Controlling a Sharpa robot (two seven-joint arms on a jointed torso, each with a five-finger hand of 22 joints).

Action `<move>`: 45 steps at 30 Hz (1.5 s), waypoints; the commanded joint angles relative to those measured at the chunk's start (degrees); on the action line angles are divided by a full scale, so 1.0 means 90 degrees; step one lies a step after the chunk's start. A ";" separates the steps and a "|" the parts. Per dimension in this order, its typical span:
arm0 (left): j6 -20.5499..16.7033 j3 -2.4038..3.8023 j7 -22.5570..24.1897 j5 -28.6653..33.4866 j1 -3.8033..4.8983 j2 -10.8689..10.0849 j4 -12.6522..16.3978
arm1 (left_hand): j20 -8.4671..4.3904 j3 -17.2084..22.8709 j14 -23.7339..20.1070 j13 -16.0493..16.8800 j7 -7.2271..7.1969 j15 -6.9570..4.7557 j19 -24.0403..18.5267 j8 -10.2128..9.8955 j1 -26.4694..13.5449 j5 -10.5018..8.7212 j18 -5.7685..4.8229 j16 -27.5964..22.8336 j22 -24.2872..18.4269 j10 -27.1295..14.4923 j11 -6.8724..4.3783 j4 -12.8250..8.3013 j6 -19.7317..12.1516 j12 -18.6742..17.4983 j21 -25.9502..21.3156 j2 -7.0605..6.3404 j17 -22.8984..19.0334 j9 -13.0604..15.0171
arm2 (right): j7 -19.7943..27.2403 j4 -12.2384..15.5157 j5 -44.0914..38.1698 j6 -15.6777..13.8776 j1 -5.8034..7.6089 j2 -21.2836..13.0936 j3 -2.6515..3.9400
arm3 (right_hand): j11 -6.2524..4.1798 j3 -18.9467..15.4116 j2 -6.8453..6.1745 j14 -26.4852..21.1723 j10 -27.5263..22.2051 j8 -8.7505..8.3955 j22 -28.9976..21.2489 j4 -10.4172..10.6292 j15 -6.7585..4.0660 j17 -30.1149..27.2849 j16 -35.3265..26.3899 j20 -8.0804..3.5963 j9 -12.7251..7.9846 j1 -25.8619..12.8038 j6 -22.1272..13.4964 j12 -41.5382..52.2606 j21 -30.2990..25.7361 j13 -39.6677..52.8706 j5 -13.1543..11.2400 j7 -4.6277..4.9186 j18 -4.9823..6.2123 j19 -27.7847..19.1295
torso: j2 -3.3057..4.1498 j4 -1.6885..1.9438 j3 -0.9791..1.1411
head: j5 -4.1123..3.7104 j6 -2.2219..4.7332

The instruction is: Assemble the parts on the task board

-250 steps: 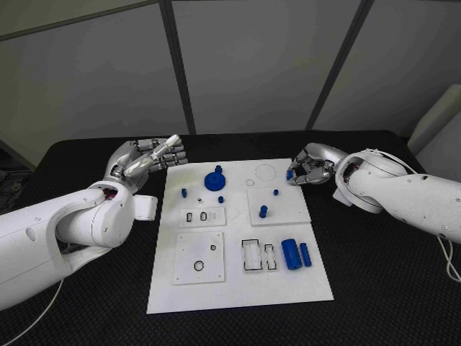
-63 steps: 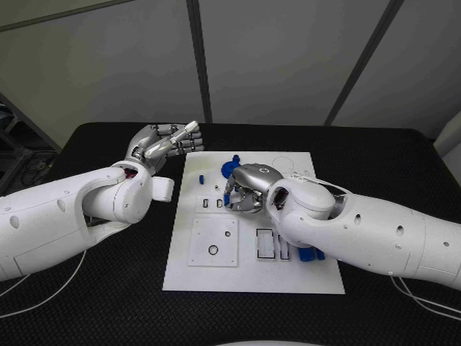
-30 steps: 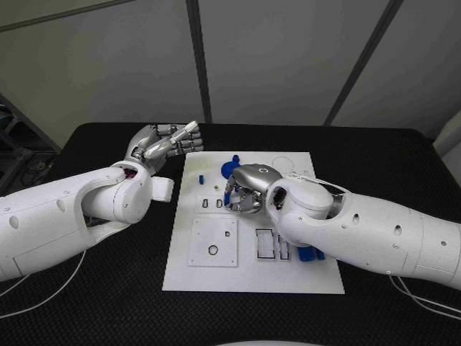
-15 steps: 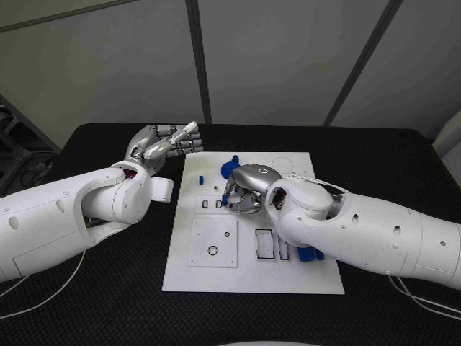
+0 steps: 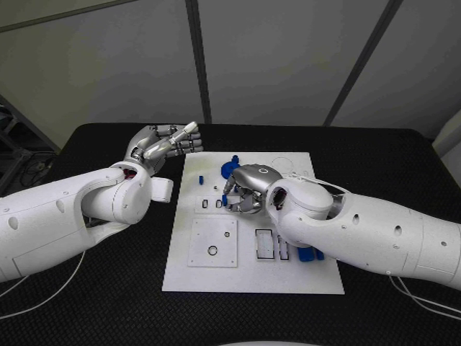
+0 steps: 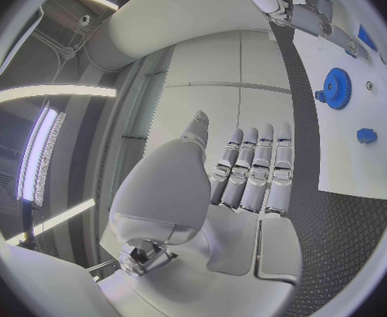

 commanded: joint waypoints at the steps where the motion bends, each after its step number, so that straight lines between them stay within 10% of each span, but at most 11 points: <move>1: 0.0065 0.0005 -0.0049 -0.0176 0.0008 -0.0008 0.0001 | 0.0025 -0.0011 0.0060 0.0004 -0.0013 -0.0020 -0.0030 -0.0039 -0.0013 -0.0039 -0.0049 -0.0026 -0.0010 0.0030 0.0015 -0.0044 0.0039 -0.0018 -0.0034 0.0059 0.0001 -0.0009 | -0.0004 0.0063 -0.0054 -0.0247 0.0007 -0.0053 0.0001 | 0.0064 -0.0172 -0.0132 0.0592 -0.0120 -0.0019 0.0449 0.0084 0.0074 0.1335 -0.0020 0.0078 -0.0005 0.0037 -0.0389 -0.0104 -0.0033 -0.0141 -0.0112 0.0054 0.0033 -0.0012 | 0.0000 0.0000 0.0001 | 0.0010 0.0002; 7: 0.0151 0.0005 -0.0296 -0.0599 0.0008 -0.0035 -0.0009 | -0.0137 -0.0061 0.0676 0.0035 -0.0108 -0.0199 0.0439 -0.0017 -0.0088 -0.0039 -0.0040 0.0213 0.0060 0.0478 -0.0126 -0.0112 0.0159 0.0121 0.0223 0.0050 0.0092 0.0001 | 0.0212 0.0370 -0.0053 -0.0935 0.0004 -0.0336 0.0003 | 0.0097 -0.0570 -0.0244 0.0579 -0.0151 -0.0033 0.0425 0.0536 0.0120 0.1287 -0.0044 0.0138 -0.0018 0.0412 -0.1192 -0.0087 -0.0053 -0.0233 -0.0015 0.0101 0.0041 -0.0026 | -0.0014 -0.0005 0.0008 | 0.0027 0.0014; 15: 0.0928 0.0007 -0.1337 -0.1916 0.0011 -0.0123 -0.0031 | -0.0660 -0.0041 0.2378 0.0183 -0.0439 -0.0768 0.1594 0.0160 -0.0117 -0.0033 -0.0029 0.1079 0.0355 0.1796 -0.0594 -0.0143 0.0787 0.0497 0.0944 0.0099 0.0649 0.0036 | 0.0936 0.1103 0.0792 -0.1452 0.0020 -0.1074 0.0026 | 0.0042 -0.0500 -0.0080 0.0511 -0.0158 0.0233 0.0083 0.0680 0.0075 0.1026 -0.0173 0.0108 0.0111 0.0694 -0.0210 -0.0083 -0.0244 -0.0297 0.0040 0.0034 0.0120 -0.0237 | -0.0100 -0.0033 0.0012 | 0.0075 0.0027; 20: 0.1315 0.0010 -0.2176 -0.2756 0.0064 -0.0167 -0.0038 | -0.1121 -0.0098 0.3352 0.0500 -0.0746 -0.1193 0.2622 0.0221 -0.0302 -0.0022 -0.0062 0.2546 0.0841 0.2694 -0.0956 0.0046 0.1082 0.0890 0.1878 0.0040 0.1571 0.0080 | 0.1281 0.1322 0.2092 -0.1307 0.0114 -0.1586 0.0151 | -0.0034 -0.0414 0.0036 0.0374 -0.0450 0.0368 -0.0578 0.0663 -0.0002 0.0525 -0.0459 0.0035 0.0124 0.0747 0.0094 -0.0463 -0.0649 -0.0746 0.0038 -0.0043 0.0261 -0.0644 | -0.0231 -0.0076 0.0032 | 0.0127 -0.0016; 23: 0.1685 0.0010 -0.2976 -0.3280 0.0201 -0.0106 -0.0123 | -0.1324 -0.0197 0.3473 0.1080 -0.0898 -0.1357 0.2861 0.0314 -0.0599 -0.0024 -0.0081 0.6025 0.1306 0.3130 -0.1125 0.0346 0.1275 0.1492 0.2608 0.0025 0.5029 0.0181 | 0.1223 0.1340 0.2696 -0.1283 0.0218 -0.1937 0.0196 | -0.0053 -0.0409 0.0056 0.0367 -0.0465 0.0405 -0.0655 0.0663 -0.0021 0.0477 -0.0498 0.0014 0.0121 0.0724 0.0173 -0.0509 -0.0705 -0.0814 0.0016 -0.0063 0.0275 -0.0675 | -0.0322 -0.0098 0.0047 | 0.0179 -0.0047; 26: 0.2223 0.0002 -0.3815 -0.3826 0.0379 0.0057 -0.0318 | -0.1374 -0.0350 0.3319 0.1721 -0.0934 -0.1424 0.2827 0.0359 -0.0798 -0.0016 -0.0122 0.6914 0.1843 0.2972 -0.1161 0.0619 0.1297 0.2001 0.3256 -0.0011 0.5970 0.0317 | 0.1182 0.1286 0.3092 -0.1294 0.0284 -0.2211 0.0243 | -0.0061 -0.0420 0.0050 0.0366 -0.0467 0.0423 -0.0690 0.0671 -0.0029 0.0463 -0.0510 0.0006 0.0120 0.0697 0.0203 -0.0521 -0.0730 -0.0835 0.0008 -0.0072 0.0281 -0.0689 | -0.0406 -0.0108 0.0058 | 0.0204 -0.0088; 30: 0.2764 -0.0218 -0.4695 -0.4417 0.0705 0.0359 -0.0619 | -0.1371 -0.0659 0.3174 0.2271 -0.0898 -0.1371 0.3079 0.0405 -0.1089 -0.0025 -0.0271 0.7086 0.3221 0.2623 -0.1119 0.1008 0.1159 0.2445 0.4369 -0.0088 0.6138 0.0439 | 0.1158 0.1156 0.3383 -0.1313 0.0328 -0.2436 0.0272 | -0.0067 -0.0430 0.0043 0.0357 -0.0488 0.0437 -0.0765 0.0678 -0.0035 0.0420 -0.0538 -0.0001 0.0118 0.0672 0.0225 -0.0549 -0.0779 -0.0874 0.0003 -0.0079 0.0296 -0.0729 | -0.0505 -0.0127 0.0074 | 0.0240 -0.0160; 35: 0.3096 -0.0464 -0.5415 -0.4765 0.0986 0.0809 -0.0979 | -0.1410 -0.1012 0.3096 0.4395 -0.1017 -0.1453 0.3385 0.1025 -0.1098 -0.0042 -0.0486 0.7258 0.5192 0.2384 -0.1205 0.1077 0.1144 0.4689 0.5851 -0.0026 0.6344 0.0915 | 0.1119 0.1008 0.3508 -0.1366 0.0348 -0.2566 0.0285 | -0.0072 -0.0443 0.0029 0.0342 -0.0503 0.0446 -0.0839 0.0683 -0.0039 0.0359 -0.0576 -0.0006 0.0115 0.0652 0.0235 -0.0567 -0.0826 -0.0898 -0.0002 -0.0084 0.0311 -0.0770 | -0.0562 -0.0147 0.0078 | 0.0263 -0.0225; 40: 0.3339 -0.0647 -0.5969 -0.5002 0.1134 0.1263 -0.1305 | -0.1518 -0.1176 0.3140 0.6402 -0.1150 -0.1522 0.3544 0.1980 -0.1144 -0.0037 -0.0591 0.7327 0.6114 0.2488 -0.1318 0.1060 0.0791 0.6774 0.6488 0.0051 0.6470 0.1830 | 0.0991 0.0896 0.3506 -0.1477 0.0354 -0.2599 0.0288 | -0.0080 -0.0459 0.0017 0.0332 -0.0496 0.0461 -0.0873 0.0694 -0.0047 0.0312 -0.0609 -0.0013 0.0111 0.0620 0.0250 -0.0566 -0.0854 -0.0907 -0.0002 -0.0095 0.0317 -0.0783 | -0.0602 -0.0162 0.0078 | 0.0301 -0.0271; 45: 0.3540 -0.0781 -0.6302 -0.5221 0.1214 0.1551 -0.1511 | -0.1523 -0.1248 0.3156 0.6959 -0.1216 -0.1589 0.3669 0.2628 -0.1231 -0.0043 -0.0668 0.7333 0.6535 0.2608 -0.1374 0.1082 0.0572 0.7350 0.6731 0.0122 0.6504 0.2512 | 0.0913 0.0842 0.3465 -0.1525 0.0356 -0.2597 0.0289 | -0.0089 -0.0462 0.0018 0.0324 -0.0490 0.0473 -0.0890 0.0699 -0.0054 0.0274 -0.0636 -0.0020 0.0108 0.0604 0.0261 -0.0569 -0.0870 -0.0919 0.0019 -0.0103 0.0319 -0.0785 | -0.0575 -0.0159 0.0077 | 0.0315 -0.0260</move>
